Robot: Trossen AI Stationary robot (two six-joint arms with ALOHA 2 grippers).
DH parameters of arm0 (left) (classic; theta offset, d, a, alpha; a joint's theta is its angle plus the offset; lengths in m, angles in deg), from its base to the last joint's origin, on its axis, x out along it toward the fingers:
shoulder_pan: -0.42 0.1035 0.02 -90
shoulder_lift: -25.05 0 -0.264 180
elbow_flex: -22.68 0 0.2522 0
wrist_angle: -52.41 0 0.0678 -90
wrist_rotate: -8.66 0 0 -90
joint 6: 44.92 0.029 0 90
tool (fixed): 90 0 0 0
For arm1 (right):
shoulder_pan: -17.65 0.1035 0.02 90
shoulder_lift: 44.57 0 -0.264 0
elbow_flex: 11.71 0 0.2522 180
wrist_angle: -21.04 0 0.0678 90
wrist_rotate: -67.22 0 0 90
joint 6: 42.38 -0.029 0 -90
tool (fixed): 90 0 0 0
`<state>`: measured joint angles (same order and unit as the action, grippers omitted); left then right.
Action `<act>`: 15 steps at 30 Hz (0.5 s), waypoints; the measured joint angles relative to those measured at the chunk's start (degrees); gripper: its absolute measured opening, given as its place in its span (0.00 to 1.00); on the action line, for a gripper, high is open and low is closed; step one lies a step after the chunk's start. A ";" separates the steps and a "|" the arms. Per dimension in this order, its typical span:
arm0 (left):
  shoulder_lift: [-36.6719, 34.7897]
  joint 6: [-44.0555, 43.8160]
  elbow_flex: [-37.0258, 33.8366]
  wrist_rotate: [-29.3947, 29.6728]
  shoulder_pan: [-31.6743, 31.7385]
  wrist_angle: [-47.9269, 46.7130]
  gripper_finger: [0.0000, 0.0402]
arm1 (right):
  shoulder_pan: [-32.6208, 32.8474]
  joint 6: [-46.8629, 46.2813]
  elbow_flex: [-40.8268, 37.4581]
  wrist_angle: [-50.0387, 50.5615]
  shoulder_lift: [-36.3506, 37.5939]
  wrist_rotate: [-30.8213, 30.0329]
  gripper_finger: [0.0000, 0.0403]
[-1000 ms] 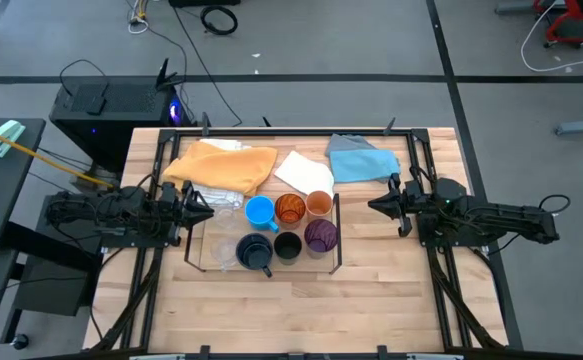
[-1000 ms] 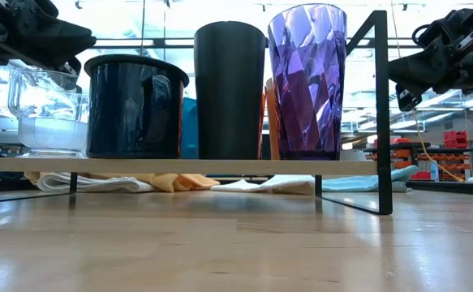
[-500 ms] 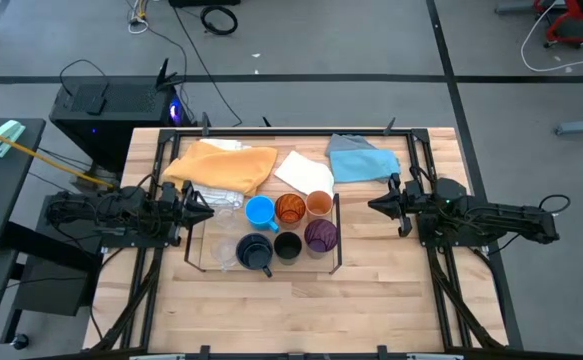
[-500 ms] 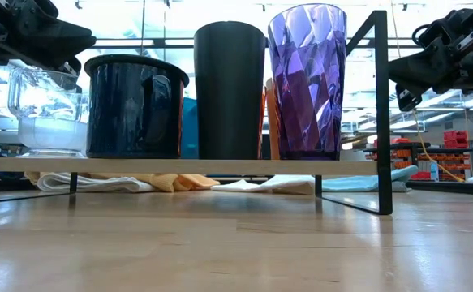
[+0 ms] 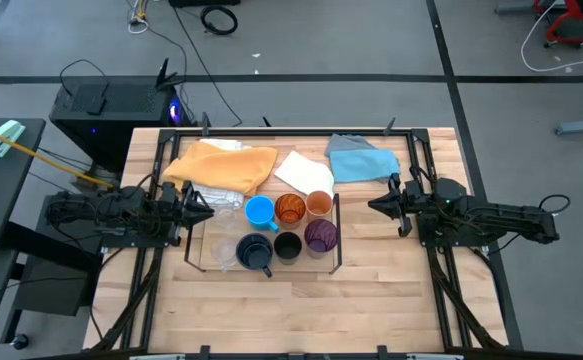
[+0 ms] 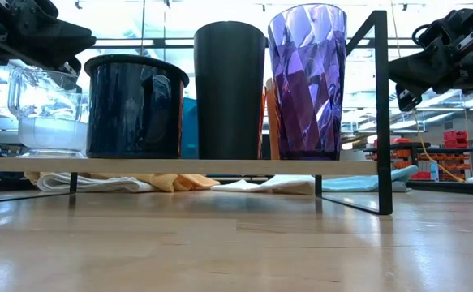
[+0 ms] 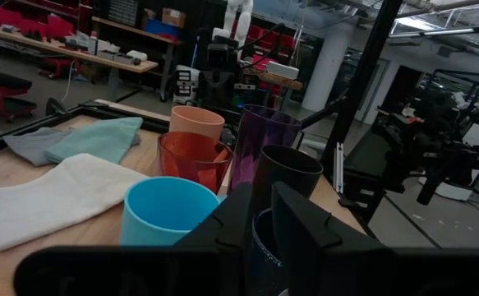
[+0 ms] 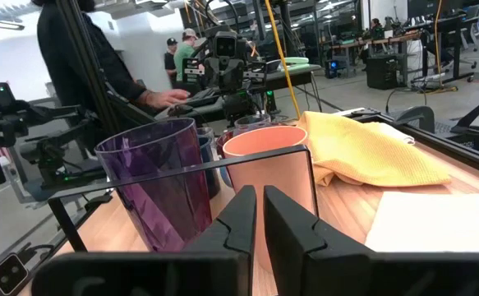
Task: Stack small to large cups/mugs on shelf
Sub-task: Return to Home Position
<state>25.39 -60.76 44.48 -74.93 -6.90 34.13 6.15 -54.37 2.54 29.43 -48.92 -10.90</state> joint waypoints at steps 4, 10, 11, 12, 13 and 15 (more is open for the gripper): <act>0.02 -0.02 0.00 0.00 0.00 0.00 0.13 | 0.00 -0.01 0.00 0.00 -0.02 0.00 0.08; 0.00 0.03 0.00 -0.02 0.00 -0.02 0.15 | 0.00 0.00 0.00 0.00 0.00 -0.02 0.08; 0.01 0.02 0.00 0.01 0.00 -0.02 0.15 | 0.00 0.00 0.00 0.00 -0.01 -0.01 0.08; 0.02 -0.01 0.00 -0.01 0.00 -0.01 0.15 | 0.00 0.02 0.00 0.00 -0.02 -0.02 0.08; 0.02 -0.01 0.00 0.00 0.00 -0.02 0.16 | 0.00 0.02 0.00 0.00 -0.01 -0.01 0.08; 0.02 0.03 0.00 0.00 0.00 -0.01 0.16 | 0.00 0.00 0.00 -0.01 -0.01 0.00 0.08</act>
<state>25.41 -60.74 44.48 -74.93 -6.90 34.12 6.15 -54.37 2.54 29.42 -48.92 -10.91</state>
